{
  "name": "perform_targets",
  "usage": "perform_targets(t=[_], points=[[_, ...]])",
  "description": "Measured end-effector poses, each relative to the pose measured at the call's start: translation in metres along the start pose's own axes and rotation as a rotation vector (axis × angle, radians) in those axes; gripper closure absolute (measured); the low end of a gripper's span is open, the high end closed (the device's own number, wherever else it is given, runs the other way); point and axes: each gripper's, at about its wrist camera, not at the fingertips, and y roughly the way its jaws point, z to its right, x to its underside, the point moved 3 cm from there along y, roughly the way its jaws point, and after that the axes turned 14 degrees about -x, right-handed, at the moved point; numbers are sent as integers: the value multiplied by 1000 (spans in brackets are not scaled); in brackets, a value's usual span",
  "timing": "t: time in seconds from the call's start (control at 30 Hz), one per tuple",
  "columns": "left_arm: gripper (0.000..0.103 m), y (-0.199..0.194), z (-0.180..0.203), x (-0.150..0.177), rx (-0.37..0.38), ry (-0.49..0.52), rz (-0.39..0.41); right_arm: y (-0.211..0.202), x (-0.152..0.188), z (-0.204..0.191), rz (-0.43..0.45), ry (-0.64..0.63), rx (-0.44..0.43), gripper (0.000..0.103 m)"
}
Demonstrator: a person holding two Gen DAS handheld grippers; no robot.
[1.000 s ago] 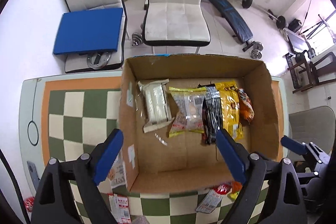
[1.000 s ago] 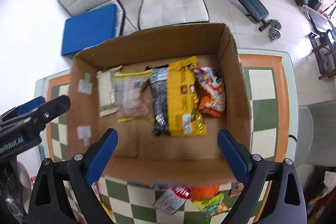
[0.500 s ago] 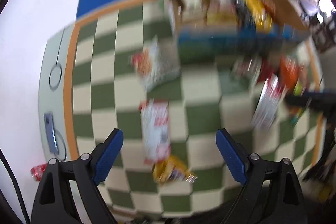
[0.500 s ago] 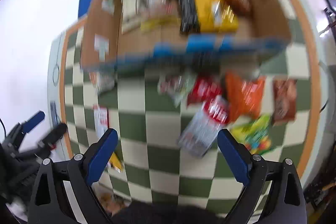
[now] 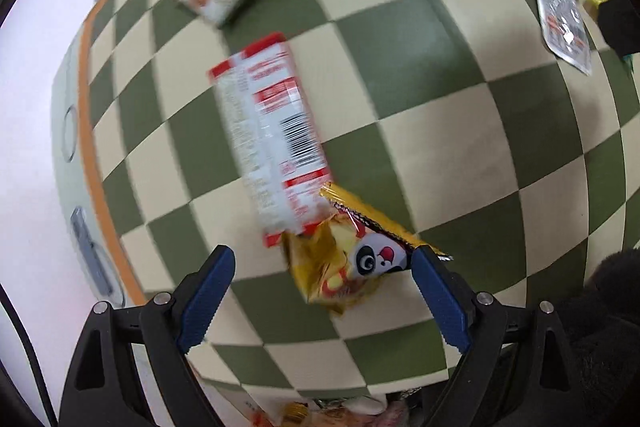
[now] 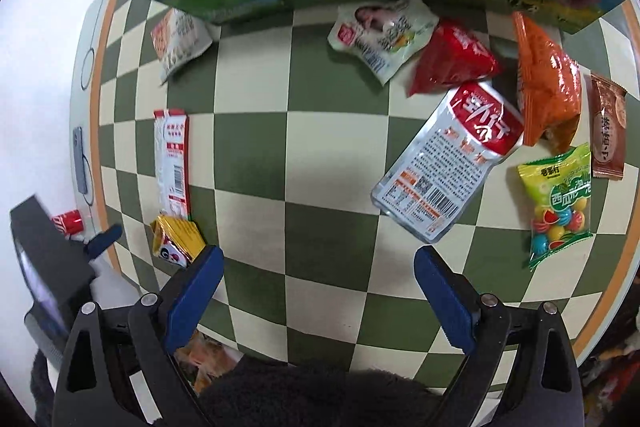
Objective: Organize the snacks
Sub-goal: 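Grasp the small yellow Guoba bag with the left tool while the right grasps the green candy bag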
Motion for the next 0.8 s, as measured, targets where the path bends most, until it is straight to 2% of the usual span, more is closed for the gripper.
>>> perform_targets(t=[0.07,0.1,0.13,0.2,0.23,0.33,0.4,0.5,0.63,0.8], points=[[21,-1,7,-6,0,9,6,-1,3,3,7,4,8,5],[39,-1,10,-8,-8,13,-4,-4,4,6,15,8,13,5],[47,0,12,-11,-9,10,-18,-8,5,10,21,14,18,5],[50,0,13,-16,-12,-16,-29,-19,7,22,45,36,32,5],[52,-2,12,-20,13,-46,-39,-26,7,28,56,45,40,5],[52,-7,8,-31,134,-157,-92,-45,8,50,84,62,97,5],[52,-8,7,-40,211,-230,-131,-57,6,73,94,67,173,5],[52,-4,11,-54,301,-318,-187,-58,2,105,56,65,268,5],[52,-7,8,-64,335,-356,-193,-45,-8,140,-4,33,358,5],[52,-20,-2,-69,326,-350,-168,-24,-22,152,-49,-31,391,5]])
